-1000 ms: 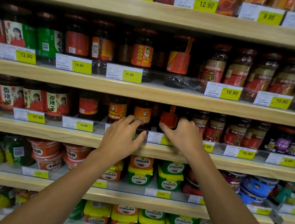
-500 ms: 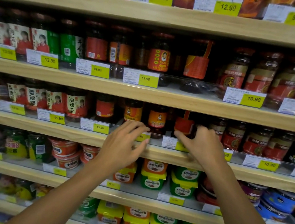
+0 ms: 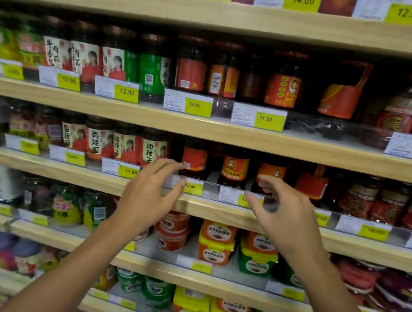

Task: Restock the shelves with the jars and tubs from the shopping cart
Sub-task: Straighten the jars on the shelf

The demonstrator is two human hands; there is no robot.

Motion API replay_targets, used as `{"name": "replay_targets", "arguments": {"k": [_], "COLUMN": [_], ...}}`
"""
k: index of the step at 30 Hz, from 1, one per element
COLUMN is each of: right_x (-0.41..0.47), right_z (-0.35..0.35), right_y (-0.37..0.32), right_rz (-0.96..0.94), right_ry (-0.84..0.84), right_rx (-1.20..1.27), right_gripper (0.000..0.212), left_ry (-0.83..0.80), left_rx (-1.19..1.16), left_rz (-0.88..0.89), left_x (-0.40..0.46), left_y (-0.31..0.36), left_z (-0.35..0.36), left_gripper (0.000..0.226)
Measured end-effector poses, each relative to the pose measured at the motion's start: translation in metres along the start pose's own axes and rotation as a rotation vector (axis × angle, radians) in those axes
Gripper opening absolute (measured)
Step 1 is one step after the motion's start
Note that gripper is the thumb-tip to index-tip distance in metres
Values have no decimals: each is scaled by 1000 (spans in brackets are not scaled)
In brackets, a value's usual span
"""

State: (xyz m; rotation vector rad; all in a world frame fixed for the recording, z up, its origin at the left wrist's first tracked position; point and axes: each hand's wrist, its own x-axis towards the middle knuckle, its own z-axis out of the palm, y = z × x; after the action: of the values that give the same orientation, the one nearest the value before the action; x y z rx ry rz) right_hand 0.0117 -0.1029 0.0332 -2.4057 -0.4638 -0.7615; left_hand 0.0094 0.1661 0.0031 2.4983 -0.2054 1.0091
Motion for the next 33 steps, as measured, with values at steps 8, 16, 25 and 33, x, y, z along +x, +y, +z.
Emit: {"name": "replay_targets", "arguments": {"k": [8, 16, 25, 33], "right_x": [31, 47, 64, 49], "right_z": [43, 60, 68, 56], "right_y": [-25, -31, -20, -12], "right_rz": [228, 328, 298, 204], "right_ry": [55, 56, -29, -2], "right_rx": [-194, -317, -295, -230], "right_gripper": [60, 61, 66, 56], "left_ry": [4, -91, -233, -226], "left_rx": [49, 108, -51, 7], "left_rz": [-67, -147, -179, -90], "left_x": [34, 60, 82, 58], "left_y": [-18, -12, -21, -25], "left_z": [0, 13, 30, 6], "left_gripper": [52, 58, 57, 55]}}
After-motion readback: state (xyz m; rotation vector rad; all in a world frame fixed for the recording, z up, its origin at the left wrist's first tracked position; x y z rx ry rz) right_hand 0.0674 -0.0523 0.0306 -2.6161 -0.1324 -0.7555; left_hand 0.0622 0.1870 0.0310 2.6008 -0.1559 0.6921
